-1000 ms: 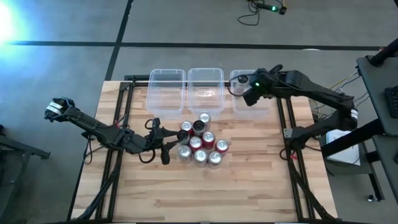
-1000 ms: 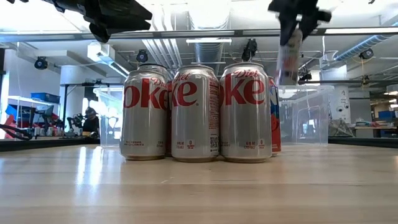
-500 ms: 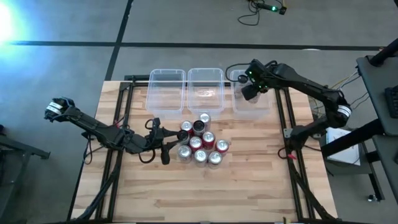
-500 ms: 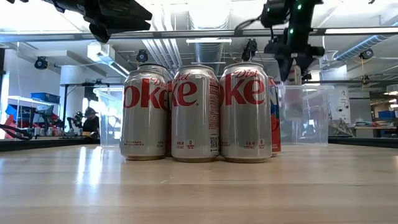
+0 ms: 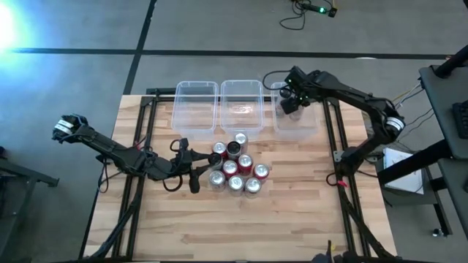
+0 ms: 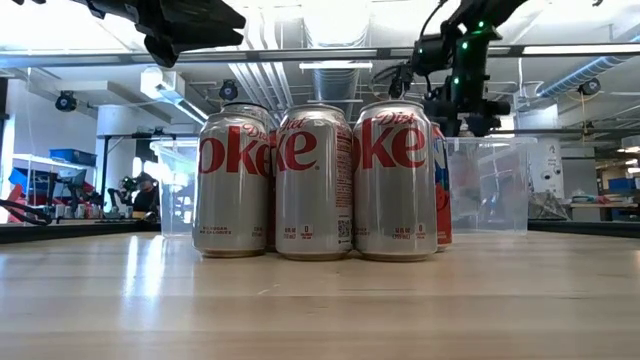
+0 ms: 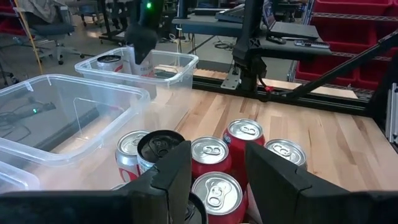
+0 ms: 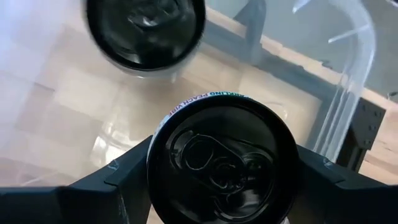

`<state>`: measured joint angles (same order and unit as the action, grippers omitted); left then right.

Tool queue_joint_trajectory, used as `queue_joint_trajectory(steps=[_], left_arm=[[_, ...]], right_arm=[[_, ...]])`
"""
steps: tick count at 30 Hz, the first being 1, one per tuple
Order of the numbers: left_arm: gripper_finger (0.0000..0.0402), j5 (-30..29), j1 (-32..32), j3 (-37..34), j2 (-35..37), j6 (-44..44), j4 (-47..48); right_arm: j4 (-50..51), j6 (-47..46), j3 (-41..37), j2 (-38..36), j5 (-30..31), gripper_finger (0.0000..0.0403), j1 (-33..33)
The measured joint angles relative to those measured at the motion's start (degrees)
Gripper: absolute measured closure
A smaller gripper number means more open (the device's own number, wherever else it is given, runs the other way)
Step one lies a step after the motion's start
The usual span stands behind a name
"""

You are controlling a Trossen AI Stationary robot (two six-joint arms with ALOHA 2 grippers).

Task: Sort soda cans
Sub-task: Put the top white-pink soda can into the right transparent bin

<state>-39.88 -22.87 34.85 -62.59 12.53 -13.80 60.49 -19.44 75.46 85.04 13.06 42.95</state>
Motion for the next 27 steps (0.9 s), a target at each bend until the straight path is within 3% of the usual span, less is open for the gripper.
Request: queue_joint_trajectory(steps=[16,27], left_arm=[[0.0267,0.0,0.0,0.0,0.0,0.0,-0.16],[0.0267,-0.02,0.02,0.0,0.0,0.0,-0.29]], right_arm=[[-7.24,0.2,-4.46,0.52,-1.53,0.0139,1.72],[-9.61,2.66,-5.95,0.33,-1.36,0.0094,2.09]])
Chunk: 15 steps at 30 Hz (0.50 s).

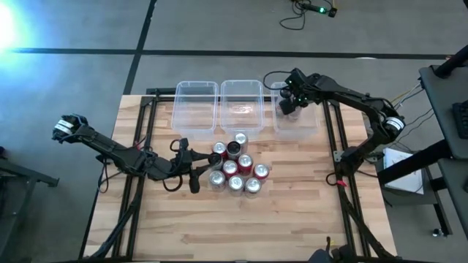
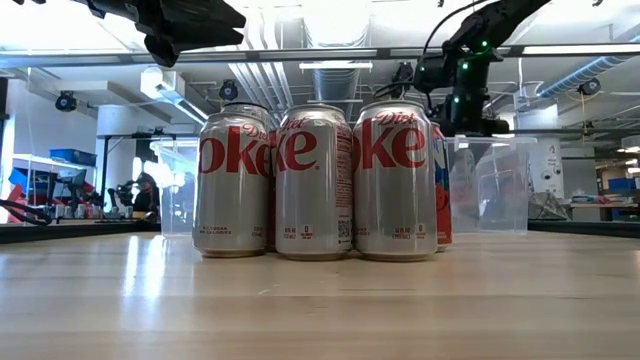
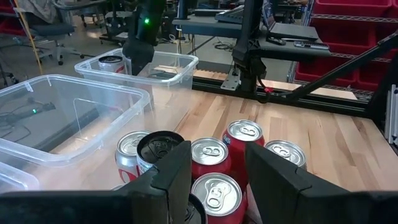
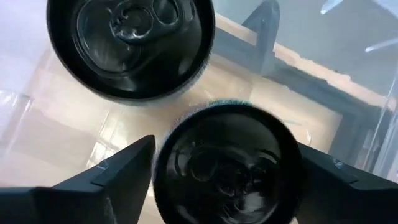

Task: Sort soda cans
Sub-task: Put the top white-pink soda can into the right transparent bin, then put the right white-pink soda can into the right transparent bin

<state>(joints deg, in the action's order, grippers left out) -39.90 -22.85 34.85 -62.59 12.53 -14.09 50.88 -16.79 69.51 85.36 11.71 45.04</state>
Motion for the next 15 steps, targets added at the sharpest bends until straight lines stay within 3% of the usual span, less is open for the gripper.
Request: queue_joint_trajectory(steps=[9,15], left_arm=[[0.0267,0.0,0.0,0.0,0.0,0.0,-0.09],[0.0267,-0.02,-0.02,0.0,0.0,0.0,-0.17]], right_arm=[[3.08,0.89,5.07,-3.97,0.04,0.0042,-1.34],[4.36,0.89,8.02,-10.91,0.27,0.004,-9.8]])
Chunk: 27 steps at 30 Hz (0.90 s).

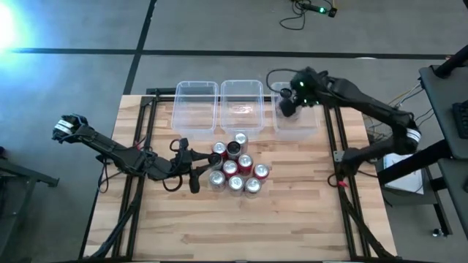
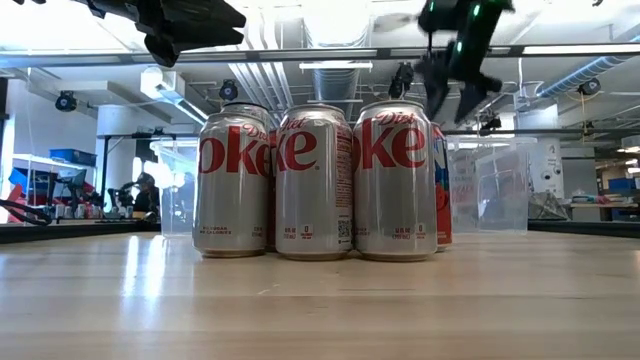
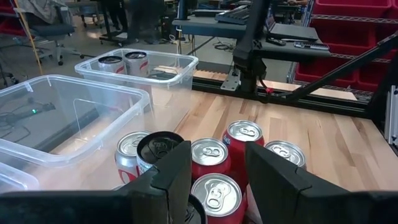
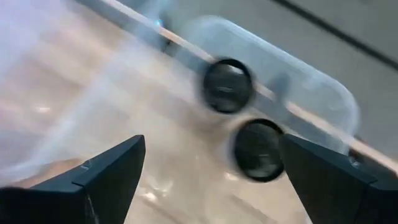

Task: Sort soda cans
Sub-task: Put the right white-pink soda can into the right transparent bin

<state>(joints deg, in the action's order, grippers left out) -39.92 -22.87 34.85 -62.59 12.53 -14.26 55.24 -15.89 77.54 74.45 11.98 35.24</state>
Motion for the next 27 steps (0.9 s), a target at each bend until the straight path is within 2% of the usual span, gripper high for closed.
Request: queue_joint_trajectory(steps=[6,12,16,20,23,27], left_arm=[[0.0267,-0.15,0.02,0.0,0.0,-1.1,-0.97],[0.0267,-0.2,0.0,0.0,0.0,-1.51,-1.38],[0.0267,-0.23,0.01,0.04,0.0,-1.41,-2.28],[0.0267,-0.24,0.0,0.04,0.0,-1.51,-2.26],[0.0265,-1.71,0.0,0.04,0.02,-1.44,-2.04],[0.0247,-4.57,-0.57,0.04,0.94,-0.77,-0.94]], right_arm=[[-6.07,1.06,-0.77,-5.4,0.71,0.0039,-14.1],[-15.2,4.58,-1.81,-4.87,4.42,0.0039,-28.57],[-24.26,5.07,-1.9,-0.81,4.31,0.0039,-37.34],[-34.67,10.23,-1.33,4.92,3.88,0.0039,-45.19],[-36.43,14.24,1.7,9.09,3.86,0.0039,-48.13],[-35.49,16.99,6.15,14.3,3.96,0.0039,-48.92]])
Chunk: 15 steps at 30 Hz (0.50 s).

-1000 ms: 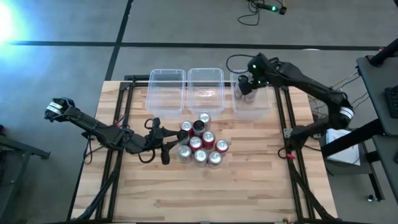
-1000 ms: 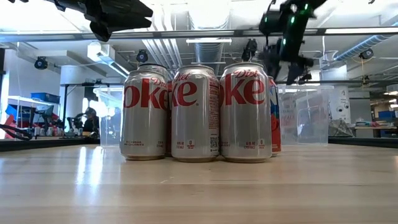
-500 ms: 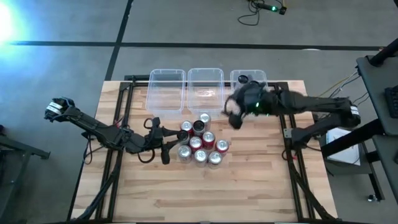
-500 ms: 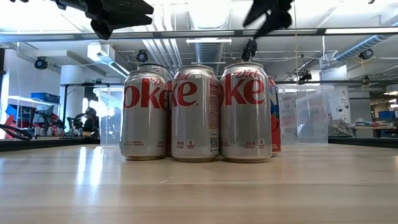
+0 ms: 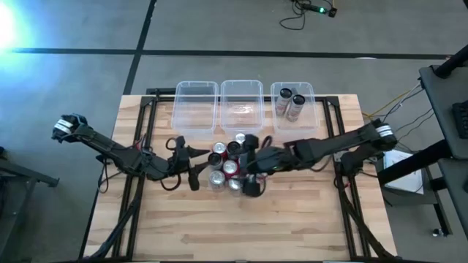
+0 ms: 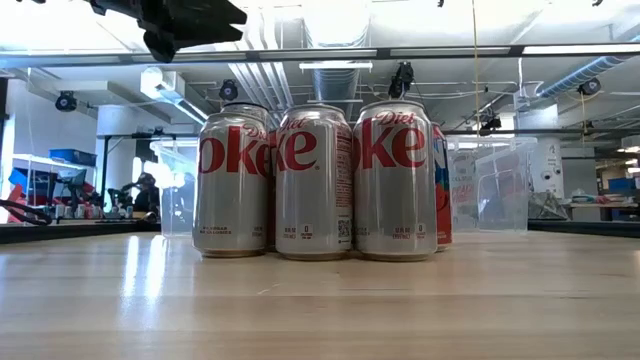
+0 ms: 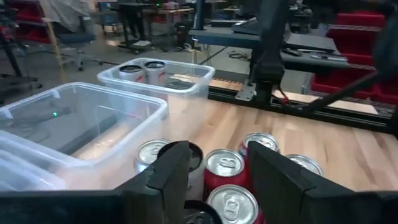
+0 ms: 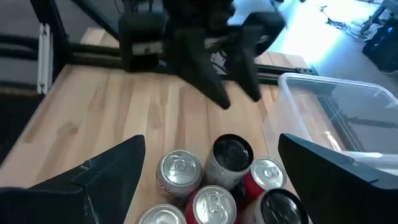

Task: Sort soda cans
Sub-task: Put the right white-pink soda can into the right transparent bin

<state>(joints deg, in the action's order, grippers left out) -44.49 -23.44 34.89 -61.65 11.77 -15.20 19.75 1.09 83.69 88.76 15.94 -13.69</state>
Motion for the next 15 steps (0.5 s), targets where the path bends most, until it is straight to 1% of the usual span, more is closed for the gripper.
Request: queue_joint_trajectory(steps=[2,5,11,15], left_arm=[[0.0232,-0.03,-0.53,-0.12,0.4,-0.09,0.08],[0.0207,0.01,-0.86,-0.15,0.51,-0.23,1.16],[0.017,0.0,-0.9,-0.24,0.75,0.56,5.8],[0.016,0.05,-0.9,-0.26,1.2,0.96,7.64]], right_arm=[[0.81,1.75,1.74,2.62,-1.85,0.0039,-0.07],[1.01,4.44,3.41,6.36,-2.47,0.0039,-0.07],[0.45,3.84,6.76,10.74,0.38,0.0039,0.85],[1.07,1.22,7.14,12.72,4.61,0.0039,2.29]])
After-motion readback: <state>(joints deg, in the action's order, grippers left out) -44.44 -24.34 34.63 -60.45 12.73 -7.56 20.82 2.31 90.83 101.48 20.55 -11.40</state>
